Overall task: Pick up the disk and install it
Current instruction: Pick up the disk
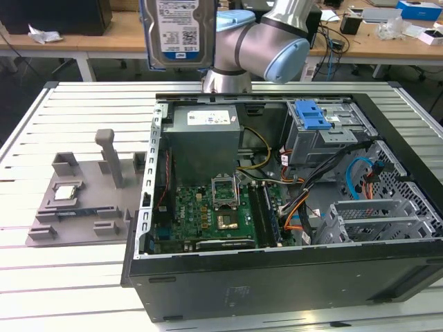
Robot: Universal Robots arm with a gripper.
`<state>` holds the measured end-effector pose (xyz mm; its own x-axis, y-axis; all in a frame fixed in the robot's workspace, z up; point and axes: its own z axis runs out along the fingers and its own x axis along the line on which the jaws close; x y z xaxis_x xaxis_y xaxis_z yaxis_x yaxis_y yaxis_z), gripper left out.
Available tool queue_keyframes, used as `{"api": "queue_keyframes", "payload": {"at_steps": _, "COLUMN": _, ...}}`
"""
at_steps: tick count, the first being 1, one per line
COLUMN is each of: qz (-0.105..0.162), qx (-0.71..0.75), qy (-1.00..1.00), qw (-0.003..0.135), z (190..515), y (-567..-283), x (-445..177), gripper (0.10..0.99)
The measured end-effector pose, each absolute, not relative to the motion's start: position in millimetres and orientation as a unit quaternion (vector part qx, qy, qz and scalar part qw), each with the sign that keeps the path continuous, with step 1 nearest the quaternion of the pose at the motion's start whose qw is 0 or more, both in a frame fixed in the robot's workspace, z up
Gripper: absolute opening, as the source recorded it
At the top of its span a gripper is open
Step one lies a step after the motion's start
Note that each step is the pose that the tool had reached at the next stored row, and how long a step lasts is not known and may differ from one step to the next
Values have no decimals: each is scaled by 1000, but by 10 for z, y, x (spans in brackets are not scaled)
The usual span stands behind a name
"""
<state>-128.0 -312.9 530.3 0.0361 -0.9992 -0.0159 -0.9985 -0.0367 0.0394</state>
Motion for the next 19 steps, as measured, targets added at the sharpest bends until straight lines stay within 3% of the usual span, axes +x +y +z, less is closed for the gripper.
{"api": "queue_keyframes", "payload": {"at_steps": 19, "qz": -20, "qx": 720, "qy": -694, "qw": 9, "z": 5302, "y": -3129, "x": -68, "gripper": 369}}
